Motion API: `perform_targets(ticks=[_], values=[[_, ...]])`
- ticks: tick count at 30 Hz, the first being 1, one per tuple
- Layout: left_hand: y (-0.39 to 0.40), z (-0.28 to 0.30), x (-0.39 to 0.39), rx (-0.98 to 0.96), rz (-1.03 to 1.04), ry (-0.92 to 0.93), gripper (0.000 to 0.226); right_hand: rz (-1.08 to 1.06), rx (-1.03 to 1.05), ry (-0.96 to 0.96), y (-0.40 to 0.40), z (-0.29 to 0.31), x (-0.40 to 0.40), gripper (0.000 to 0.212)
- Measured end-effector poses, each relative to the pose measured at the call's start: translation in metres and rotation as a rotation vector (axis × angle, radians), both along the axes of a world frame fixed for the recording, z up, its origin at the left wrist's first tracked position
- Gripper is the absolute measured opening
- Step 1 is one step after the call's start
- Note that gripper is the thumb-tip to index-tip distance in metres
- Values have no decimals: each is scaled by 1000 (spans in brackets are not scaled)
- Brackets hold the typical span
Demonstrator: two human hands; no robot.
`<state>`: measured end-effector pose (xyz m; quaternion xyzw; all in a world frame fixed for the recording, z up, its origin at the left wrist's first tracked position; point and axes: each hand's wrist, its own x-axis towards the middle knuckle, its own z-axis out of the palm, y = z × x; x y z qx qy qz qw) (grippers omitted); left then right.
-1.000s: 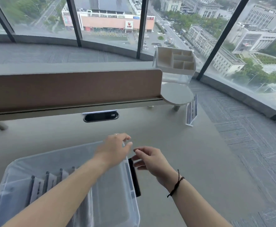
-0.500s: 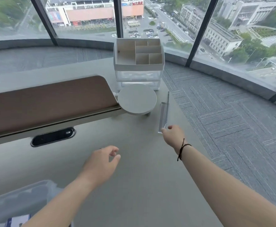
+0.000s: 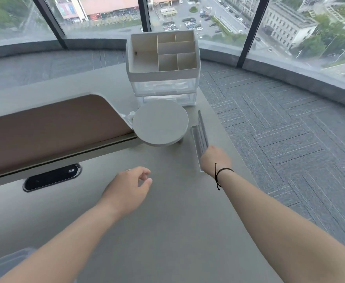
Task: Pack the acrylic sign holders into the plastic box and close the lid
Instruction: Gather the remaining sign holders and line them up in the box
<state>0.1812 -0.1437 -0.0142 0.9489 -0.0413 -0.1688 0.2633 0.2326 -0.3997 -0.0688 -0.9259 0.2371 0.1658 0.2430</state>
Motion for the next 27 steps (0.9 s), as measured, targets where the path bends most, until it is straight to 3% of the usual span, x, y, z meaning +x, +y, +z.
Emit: perform_targets(ticks=[5,9,17,22,27], values=[[-37,-3,7,6,-85,13,32,141,-75,77,-14,1,-27,24],[-61,-7,4,22,-168,17,45,285,-169,128,-33,-2,-62,12],[-86,-25,0,177,-310,91,64,634,-325,98,-69,-3,-91,14],[-92,-41,-9,314,-405,210,41,667,-362,96,-65,3,-90,21],[-92,-55,-18,293,-355,115,20,626,-350,34,-65,-7,-94,22]])
